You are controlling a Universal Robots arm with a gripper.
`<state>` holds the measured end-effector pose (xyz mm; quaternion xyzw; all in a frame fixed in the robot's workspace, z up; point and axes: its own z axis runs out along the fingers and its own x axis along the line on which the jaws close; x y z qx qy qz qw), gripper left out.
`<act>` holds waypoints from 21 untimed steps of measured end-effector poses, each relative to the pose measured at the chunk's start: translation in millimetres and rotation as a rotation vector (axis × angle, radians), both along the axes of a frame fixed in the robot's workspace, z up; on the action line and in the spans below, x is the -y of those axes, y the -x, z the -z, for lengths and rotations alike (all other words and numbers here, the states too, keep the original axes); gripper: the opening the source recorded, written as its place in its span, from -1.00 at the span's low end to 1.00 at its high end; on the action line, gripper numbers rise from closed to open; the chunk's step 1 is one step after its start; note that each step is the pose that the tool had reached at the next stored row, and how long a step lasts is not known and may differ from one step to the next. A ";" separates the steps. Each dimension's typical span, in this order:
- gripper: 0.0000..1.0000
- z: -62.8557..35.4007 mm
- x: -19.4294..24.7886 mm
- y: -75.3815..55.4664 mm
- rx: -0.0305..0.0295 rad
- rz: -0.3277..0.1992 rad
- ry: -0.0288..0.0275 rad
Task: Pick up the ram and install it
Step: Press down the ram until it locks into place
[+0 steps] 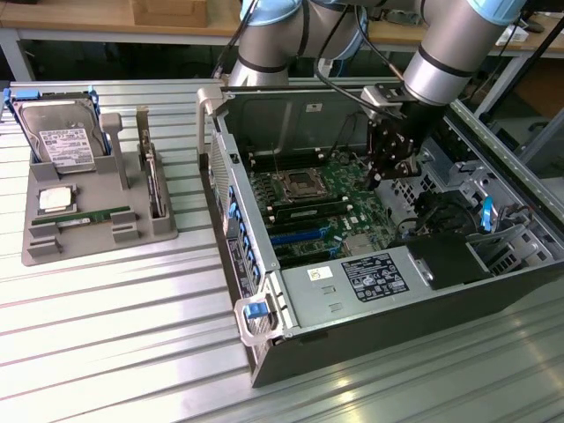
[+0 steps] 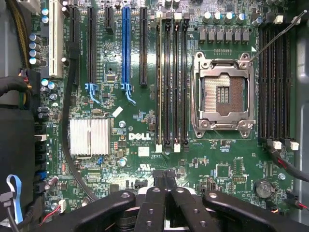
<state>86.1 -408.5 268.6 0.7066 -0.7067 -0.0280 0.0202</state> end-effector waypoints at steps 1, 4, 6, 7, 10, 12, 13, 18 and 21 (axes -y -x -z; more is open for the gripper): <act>-0.80 0.0 0.0 0.2 0.0000 0.000 0.0000; -0.80 5.3 0.0 19.4 -0.0001 0.000 0.0001; -0.80 9.7 0.0 26.4 0.0000 0.000 0.0000; -0.80 10.8 0.0 27.7 0.0000 -0.001 -0.0001; -0.80 22.5 0.0 31.9 0.0000 -0.009 -0.0001; -0.80 32.0 0.0 31.9 0.0000 -0.016 0.0000; -0.80 34.4 0.0 31.9 0.0000 -0.019 -0.0002; -0.80 34.5 0.8 31.9 0.0008 -0.023 -0.0119; -0.80 26.4 0.9 38.6 0.0068 -0.024 -0.0111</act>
